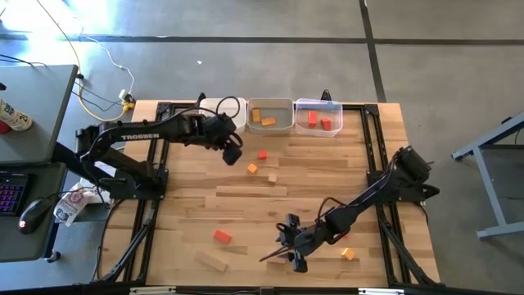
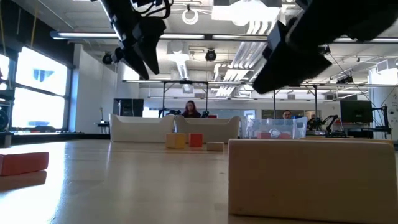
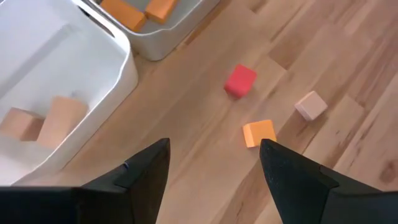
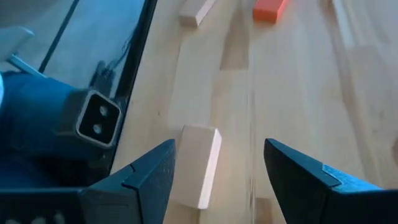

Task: Sort & place blocks by color
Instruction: Put the brown block into the white bin

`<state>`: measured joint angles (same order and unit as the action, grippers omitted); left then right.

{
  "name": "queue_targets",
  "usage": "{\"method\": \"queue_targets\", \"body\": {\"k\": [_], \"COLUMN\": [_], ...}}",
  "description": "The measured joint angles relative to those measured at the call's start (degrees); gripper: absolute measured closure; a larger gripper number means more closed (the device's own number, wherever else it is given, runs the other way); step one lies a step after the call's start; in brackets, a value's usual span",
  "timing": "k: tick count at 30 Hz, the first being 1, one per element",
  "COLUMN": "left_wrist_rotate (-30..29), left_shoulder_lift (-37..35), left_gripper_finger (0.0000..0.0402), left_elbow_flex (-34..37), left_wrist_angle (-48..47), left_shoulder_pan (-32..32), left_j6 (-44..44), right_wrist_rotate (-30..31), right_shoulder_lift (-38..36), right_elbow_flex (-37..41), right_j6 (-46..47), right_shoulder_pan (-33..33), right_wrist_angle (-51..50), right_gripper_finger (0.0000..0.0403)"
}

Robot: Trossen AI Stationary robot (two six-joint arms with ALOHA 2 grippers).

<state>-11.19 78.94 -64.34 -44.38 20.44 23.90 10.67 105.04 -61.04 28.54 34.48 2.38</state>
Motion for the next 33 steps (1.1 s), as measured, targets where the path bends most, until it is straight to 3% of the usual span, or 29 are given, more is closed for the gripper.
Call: {"method": "queue_targets", "body": {"k": [12,33], "left_wrist_rotate": [-3.22,-3.18], "left_shoulder_lift": [0.0,0.0], "left_gripper_finger": [0.0165,0.0165], "left_elbow_flex": [0.0,0.0], "left_wrist_angle": [0.22,0.83], "left_shoulder_pan": [-1.18,-0.97], "left_j6": [1.6,2.49], "right_wrist_rotate": [1.32,3.13], "right_shoulder_lift": [1.91,9.7], "right_elbow_flex": [0.0,-0.02], "right_j6": [2.64,4.19], "right_shoulder_pan": [2.57,3.93], "right_wrist_angle": [0.93,6.27], "right_gripper_finger": [0.0171,0.0171]}}
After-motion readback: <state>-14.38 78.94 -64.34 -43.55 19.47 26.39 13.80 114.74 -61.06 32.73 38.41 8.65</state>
